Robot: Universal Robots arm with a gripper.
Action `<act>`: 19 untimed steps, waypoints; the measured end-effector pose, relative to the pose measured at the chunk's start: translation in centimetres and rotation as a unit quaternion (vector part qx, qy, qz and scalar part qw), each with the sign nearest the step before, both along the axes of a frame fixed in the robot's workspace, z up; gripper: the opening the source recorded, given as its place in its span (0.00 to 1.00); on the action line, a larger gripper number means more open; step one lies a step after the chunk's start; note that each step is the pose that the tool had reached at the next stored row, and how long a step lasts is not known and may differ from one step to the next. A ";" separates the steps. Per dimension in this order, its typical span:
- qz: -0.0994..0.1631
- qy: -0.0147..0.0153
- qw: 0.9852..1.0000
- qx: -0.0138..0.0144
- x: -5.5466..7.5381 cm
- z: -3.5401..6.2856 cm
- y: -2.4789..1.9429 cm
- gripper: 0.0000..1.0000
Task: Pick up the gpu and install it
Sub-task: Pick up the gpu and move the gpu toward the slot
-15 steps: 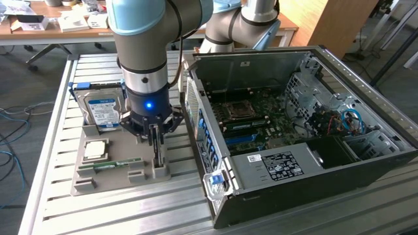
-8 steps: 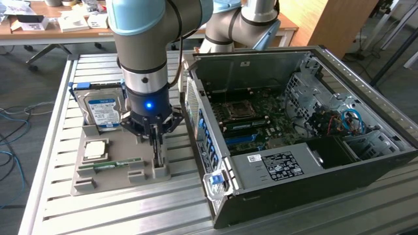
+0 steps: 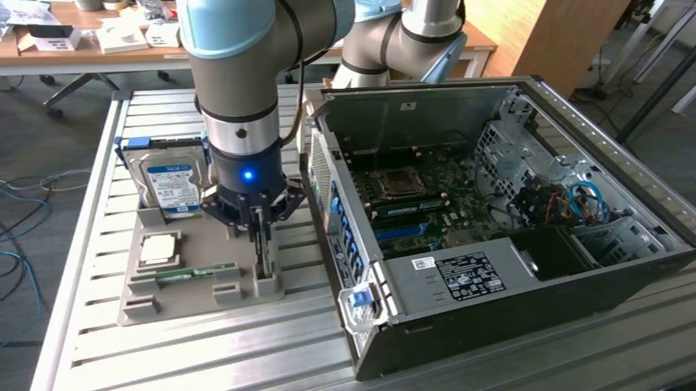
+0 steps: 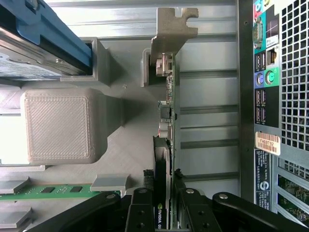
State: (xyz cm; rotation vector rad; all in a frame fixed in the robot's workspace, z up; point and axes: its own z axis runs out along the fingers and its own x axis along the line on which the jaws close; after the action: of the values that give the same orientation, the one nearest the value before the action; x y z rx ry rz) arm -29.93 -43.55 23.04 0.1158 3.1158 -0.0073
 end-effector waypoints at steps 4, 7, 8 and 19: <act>0.000 0.000 1.000 0.000 0.0 0.00 0.00 0.26; 0.005 0.000 1.000 0.000 0.0 0.00 0.00 0.26; 0.007 0.000 1.000 0.000 0.0 0.00 0.00 0.26; 0.007 0.000 1.000 0.000 0.0 0.65 0.00 0.26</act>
State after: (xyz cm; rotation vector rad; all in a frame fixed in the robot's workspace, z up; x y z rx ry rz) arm -29.91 -43.55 23.68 0.0943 3.1165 -0.0061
